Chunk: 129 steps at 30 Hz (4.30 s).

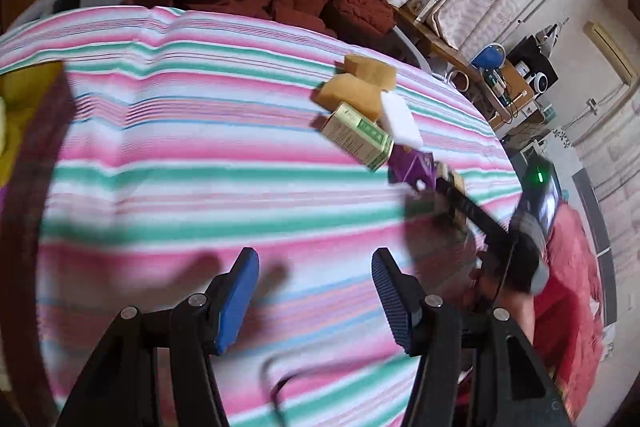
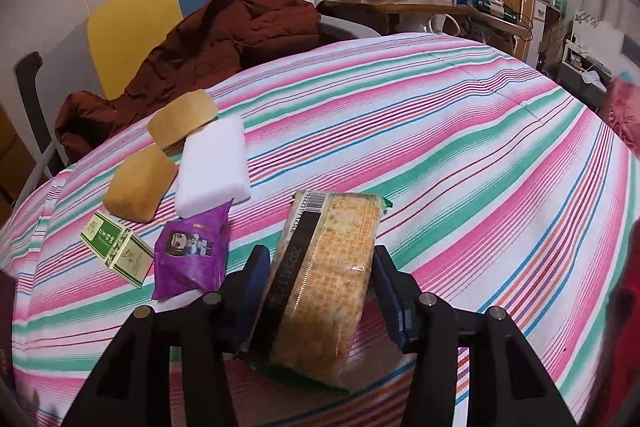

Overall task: Organize objects
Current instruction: 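Grasp the cracker packet with the right tool, then grasp the green soap box with left tool while right tool holds cracker packet, then drop soap box into tray with left tool while right tool carries cracker packet, then lower the cracker packet into the gold tray and open the right tool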

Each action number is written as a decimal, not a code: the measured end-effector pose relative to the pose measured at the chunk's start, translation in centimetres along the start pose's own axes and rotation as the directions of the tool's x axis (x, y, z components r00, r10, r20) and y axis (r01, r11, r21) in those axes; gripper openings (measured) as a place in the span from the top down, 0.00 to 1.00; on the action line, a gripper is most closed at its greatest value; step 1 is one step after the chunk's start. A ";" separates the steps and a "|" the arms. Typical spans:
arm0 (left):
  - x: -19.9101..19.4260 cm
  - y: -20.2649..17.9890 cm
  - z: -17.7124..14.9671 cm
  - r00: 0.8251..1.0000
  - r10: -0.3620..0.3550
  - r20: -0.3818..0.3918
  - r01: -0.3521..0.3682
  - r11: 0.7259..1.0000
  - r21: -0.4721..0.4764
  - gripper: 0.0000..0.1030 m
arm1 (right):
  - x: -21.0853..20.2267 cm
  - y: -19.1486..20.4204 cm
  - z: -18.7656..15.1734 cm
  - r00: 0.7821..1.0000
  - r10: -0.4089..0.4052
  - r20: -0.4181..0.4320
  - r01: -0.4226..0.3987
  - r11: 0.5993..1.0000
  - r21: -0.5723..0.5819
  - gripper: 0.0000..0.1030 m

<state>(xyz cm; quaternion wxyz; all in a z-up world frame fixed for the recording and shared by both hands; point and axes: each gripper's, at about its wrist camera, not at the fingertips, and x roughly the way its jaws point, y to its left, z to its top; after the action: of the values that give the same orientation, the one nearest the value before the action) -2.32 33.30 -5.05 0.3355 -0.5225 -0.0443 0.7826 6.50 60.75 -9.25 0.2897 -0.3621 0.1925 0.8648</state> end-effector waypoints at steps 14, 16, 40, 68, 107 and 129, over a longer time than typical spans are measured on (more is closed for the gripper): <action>8.9 -4.7 7.9 0.998 -0.001 -0.063 -0.007 0.991 -0.132 0.34 | 0.1 0.3 -0.2 1.000 -0.020 0.013 0.021 1.000 -0.016 0.49; 9.9 -5.4 8.5 0.997 0.016 -0.075 -0.026 0.991 -0.133 0.32 | 0.2 0.4 -0.1 1.000 -0.022 0.014 0.022 1.000 -0.018 0.48; 8.8 -2.2 6.8 0.989 0.130 0.076 -0.134 0.990 0.044 0.56 | 0.2 0.4 -0.2 0.999 -0.025 0.021 0.025 0.999 -0.020 0.48; -0.1 2.4 0.1 0.974 0.011 0.228 -0.031 0.996 0.083 0.68 | -5.9 2.0 -2.1 0.964 -0.020 0.266 0.038 0.997 -0.062 0.54; -13.6 21.1 -2.1 0.934 0.257 0.250 -0.180 0.939 -0.293 0.55 | -15.2 18.5 -10.3 0.898 0.425 0.110 -0.379 0.878 -0.293 0.54; -20.4 24.9 -9.1 0.869 0.343 0.357 -0.178 0.890 -0.420 0.55 | -14.5 40.4 -12.1 0.703 0.613 -0.360 -0.710 0.582 -0.396 0.54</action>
<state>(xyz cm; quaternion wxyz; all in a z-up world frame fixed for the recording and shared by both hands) -1.86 -0.06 -3.53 0.1012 -0.3959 -0.1916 0.8924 -4.92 18.29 -1.55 -0.1801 -0.4046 0.1049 0.8904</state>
